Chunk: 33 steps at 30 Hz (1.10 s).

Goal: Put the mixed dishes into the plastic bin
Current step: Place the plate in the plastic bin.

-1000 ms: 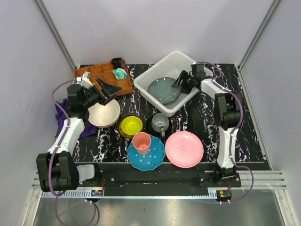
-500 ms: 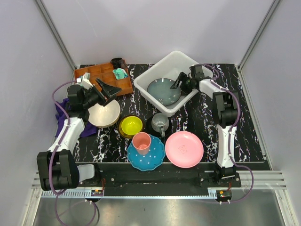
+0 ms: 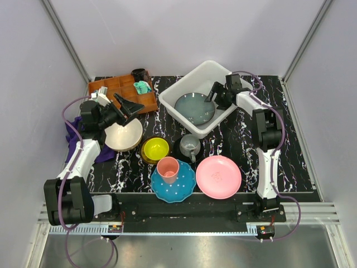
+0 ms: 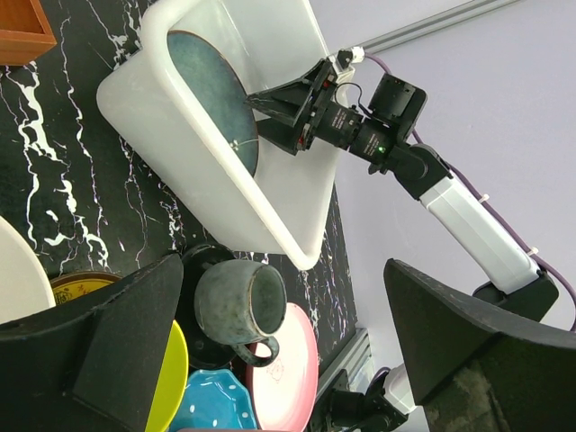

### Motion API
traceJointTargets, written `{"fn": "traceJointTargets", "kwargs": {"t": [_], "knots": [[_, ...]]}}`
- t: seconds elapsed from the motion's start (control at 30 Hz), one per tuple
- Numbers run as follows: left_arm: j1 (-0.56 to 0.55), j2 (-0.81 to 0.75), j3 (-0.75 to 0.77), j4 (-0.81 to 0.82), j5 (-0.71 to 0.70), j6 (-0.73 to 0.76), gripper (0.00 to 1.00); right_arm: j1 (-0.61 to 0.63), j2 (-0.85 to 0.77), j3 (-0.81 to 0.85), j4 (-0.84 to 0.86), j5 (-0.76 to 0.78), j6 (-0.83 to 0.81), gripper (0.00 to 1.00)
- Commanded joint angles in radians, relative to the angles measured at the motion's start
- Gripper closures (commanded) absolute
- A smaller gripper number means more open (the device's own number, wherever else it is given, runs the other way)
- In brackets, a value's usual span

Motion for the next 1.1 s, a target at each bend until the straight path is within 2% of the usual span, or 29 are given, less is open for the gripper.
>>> {"fn": "traceJointTargets", "kwargs": {"t": [0.0,0.1,0.67,0.87,1.07], "knots": [[0.009,0.001,-0.006,0.055,0.031,0.010,0.03,0.003,0.000,0.092,-0.040,0.138,-0.041,0.12],[0.007,-0.004,-0.010,0.049,0.032,0.008,0.03,0.003,0.048,0.172,-0.074,0.205,-0.056,0.12],[0.010,0.031,-0.012,0.056,0.035,0.013,0.03,0.010,0.293,0.569,-0.263,0.363,-0.164,0.11],[0.009,0.051,-0.004,0.069,0.038,0.008,0.03,0.030,0.339,0.623,-0.294,0.384,-0.200,0.10],[0.009,0.062,-0.004,0.083,0.045,0.004,0.04,0.052,0.335,0.602,-0.298,0.331,-0.260,0.10]]}}
